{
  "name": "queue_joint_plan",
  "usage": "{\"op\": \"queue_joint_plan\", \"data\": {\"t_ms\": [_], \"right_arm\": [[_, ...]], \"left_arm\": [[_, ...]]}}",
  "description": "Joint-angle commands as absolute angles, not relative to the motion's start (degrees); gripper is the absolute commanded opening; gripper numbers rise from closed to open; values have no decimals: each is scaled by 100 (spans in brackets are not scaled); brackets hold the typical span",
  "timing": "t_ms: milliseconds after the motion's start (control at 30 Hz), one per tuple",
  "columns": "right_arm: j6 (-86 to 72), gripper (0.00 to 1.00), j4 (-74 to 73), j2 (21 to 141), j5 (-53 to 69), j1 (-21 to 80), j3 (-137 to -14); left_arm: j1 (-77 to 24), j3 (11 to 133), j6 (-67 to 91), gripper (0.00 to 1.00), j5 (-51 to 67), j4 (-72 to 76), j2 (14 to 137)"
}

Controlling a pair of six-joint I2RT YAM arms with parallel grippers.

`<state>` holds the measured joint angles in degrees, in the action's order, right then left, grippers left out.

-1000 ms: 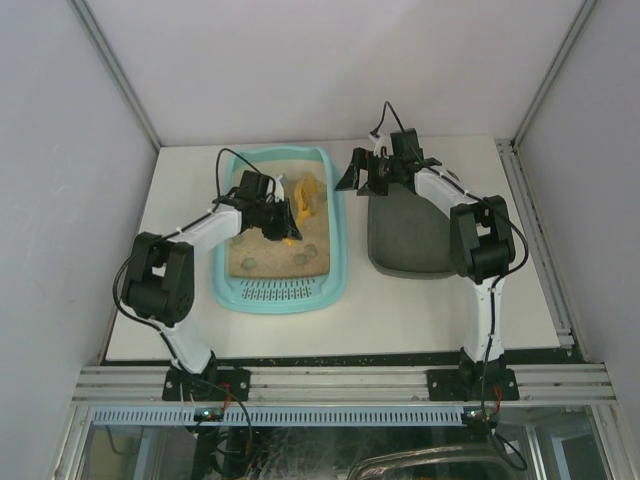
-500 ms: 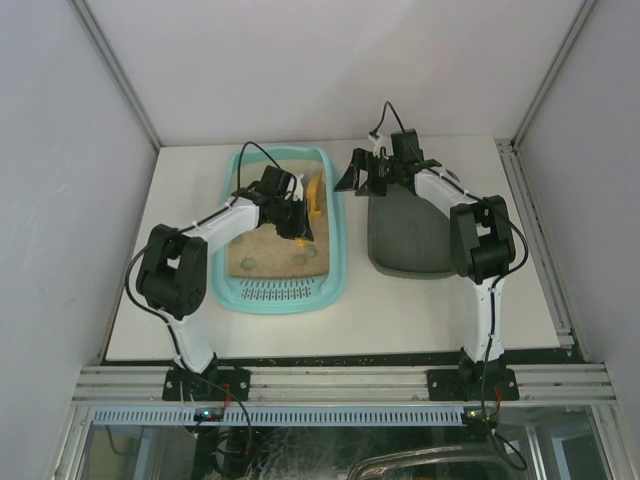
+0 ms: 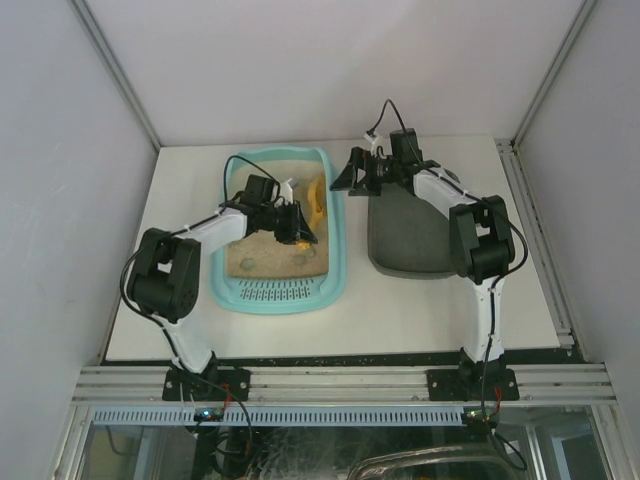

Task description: Clean the litter box

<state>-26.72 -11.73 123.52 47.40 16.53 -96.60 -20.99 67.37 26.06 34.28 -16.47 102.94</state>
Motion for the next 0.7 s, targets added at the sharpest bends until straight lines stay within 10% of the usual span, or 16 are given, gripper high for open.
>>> {"op": "queue_joint_plan", "data": {"t_ms": [0,667], "right_arm": [[-2813,100,-855,12016,5043,1995,-9589],[-2683,100,-817,11869,5030,1943,-9501]], "left_arm": [[-1926,6290,2959,0,4264,-755,9868],[-1487,5317,3032,0,3988,-902,8420]]}}
